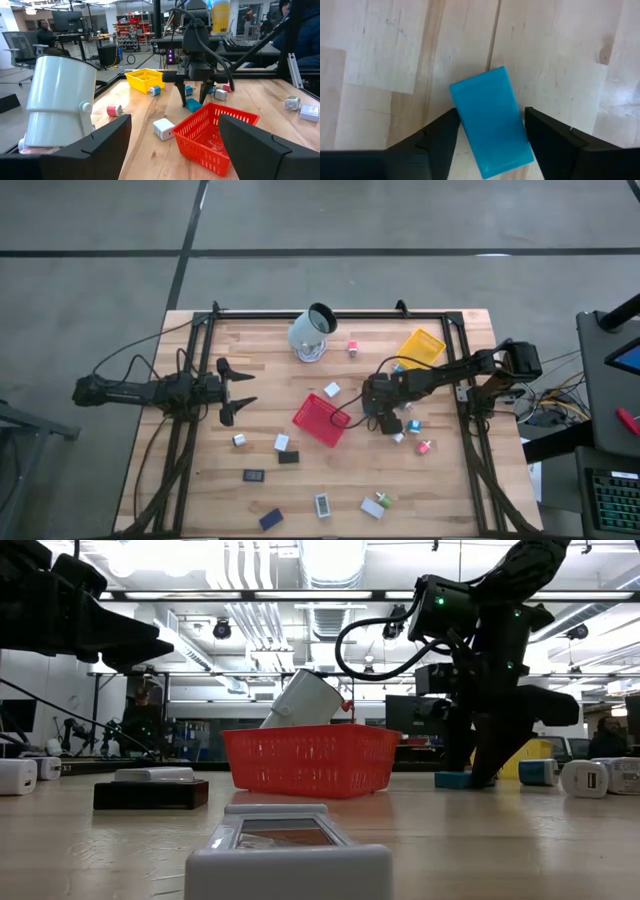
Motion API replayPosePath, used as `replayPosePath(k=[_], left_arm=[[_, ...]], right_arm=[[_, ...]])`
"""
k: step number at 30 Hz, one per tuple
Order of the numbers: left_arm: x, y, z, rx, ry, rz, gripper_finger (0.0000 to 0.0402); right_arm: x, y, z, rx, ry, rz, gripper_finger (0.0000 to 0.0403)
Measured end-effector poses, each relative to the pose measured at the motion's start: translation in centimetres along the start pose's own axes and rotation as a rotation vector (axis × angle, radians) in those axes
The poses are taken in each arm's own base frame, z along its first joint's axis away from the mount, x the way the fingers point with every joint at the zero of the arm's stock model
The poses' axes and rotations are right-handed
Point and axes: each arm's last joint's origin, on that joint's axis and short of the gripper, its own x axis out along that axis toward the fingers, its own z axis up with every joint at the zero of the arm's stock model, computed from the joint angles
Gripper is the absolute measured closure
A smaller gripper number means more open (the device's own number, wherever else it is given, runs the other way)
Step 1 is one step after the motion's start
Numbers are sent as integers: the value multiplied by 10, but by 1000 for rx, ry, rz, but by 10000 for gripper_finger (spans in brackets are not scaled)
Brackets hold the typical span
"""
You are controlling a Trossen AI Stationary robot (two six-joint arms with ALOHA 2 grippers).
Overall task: Pick & Place Office items
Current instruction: Put the light blue digital clock into the red basket
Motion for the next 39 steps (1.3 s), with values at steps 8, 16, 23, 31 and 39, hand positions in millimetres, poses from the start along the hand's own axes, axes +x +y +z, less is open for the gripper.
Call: replayPosePath(k=[8, 16, 23, 31, 39], left_arm=[[0, 0, 0, 0, 0, 0, 99], [0, 0, 0, 0, 0, -3, 99], [0, 0, 0, 0, 0, -3, 99], [0, 0, 0, 1, 0, -3, 99], [0, 0, 0, 1, 0, -3, 99]], right_arm=[[3, 0, 0, -2, 4, 2, 256], [3, 0, 0, 0, 3, 5, 256], [3, 0, 0, 6, 1, 12, 256], [3, 0, 1, 27, -9, 12, 256], [4, -1, 8, 59, -82, 1, 256]])
